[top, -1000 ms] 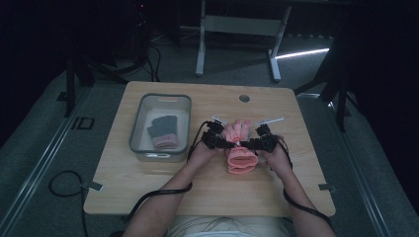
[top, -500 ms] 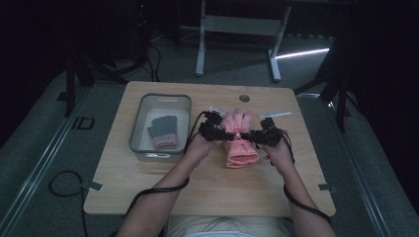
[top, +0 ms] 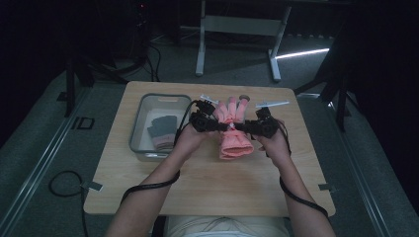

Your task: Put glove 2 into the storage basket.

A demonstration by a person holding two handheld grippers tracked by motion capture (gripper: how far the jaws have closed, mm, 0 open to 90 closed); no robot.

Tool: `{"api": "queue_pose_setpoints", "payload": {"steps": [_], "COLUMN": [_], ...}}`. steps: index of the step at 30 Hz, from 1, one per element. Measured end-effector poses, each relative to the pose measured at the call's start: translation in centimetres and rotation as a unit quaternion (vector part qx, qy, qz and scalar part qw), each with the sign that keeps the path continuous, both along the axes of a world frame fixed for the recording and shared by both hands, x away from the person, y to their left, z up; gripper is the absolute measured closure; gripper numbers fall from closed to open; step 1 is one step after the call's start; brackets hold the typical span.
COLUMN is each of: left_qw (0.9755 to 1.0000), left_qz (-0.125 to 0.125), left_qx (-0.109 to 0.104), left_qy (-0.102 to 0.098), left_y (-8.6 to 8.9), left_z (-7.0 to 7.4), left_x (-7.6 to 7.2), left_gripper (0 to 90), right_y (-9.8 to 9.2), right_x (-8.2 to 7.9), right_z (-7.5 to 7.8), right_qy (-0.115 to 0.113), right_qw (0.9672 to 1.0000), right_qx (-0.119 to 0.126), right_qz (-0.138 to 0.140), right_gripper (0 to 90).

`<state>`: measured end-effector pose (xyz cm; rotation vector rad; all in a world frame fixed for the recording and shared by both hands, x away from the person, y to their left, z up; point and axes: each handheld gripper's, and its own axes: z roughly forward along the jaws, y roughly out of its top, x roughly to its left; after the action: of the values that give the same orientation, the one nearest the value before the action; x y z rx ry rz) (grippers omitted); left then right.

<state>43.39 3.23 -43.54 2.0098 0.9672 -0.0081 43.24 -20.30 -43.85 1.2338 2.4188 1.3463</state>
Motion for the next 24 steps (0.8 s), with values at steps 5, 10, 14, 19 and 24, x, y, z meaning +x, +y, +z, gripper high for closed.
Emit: {"api": "queue_pose_setpoints", "payload": {"steps": [5,10,14,19,24], "left_qw": [0.9999,0.9997,0.9995,0.9990,0.9985], "left_qz": [0.009,0.019,0.025,0.038,0.048], "left_qx": [0.002,0.007,0.006,0.006,0.009], "left_qy": [-0.007,-0.012,-0.016,-0.020,-0.024], "left_y": [1.2,2.3,3.5,5.1,6.5], "left_z": [1.0,1.9,2.5,3.2,3.4], "left_x": [-0.1,-0.2,-0.2,-0.4,-0.6], "left_gripper": [76.4,76.4,76.4,76.4,76.3], "right_y": [1.2,2.4,3.5,5.1,6.6], "right_x": [0.2,0.6,0.9,1.3,1.6], "right_z": [1.1,1.7,2.4,3.2,3.5], "right_qy": [-0.008,-0.012,-0.019,-0.024,-0.027], "right_qw": [0.9999,0.9998,0.9995,0.9990,0.9985], "right_qx": [0.000,0.004,0.001,-0.001,-0.002], "right_qz": [0.009,0.016,0.025,0.037,0.047], "right_gripper": [63.8,63.8,63.8,63.8,63.8]}}
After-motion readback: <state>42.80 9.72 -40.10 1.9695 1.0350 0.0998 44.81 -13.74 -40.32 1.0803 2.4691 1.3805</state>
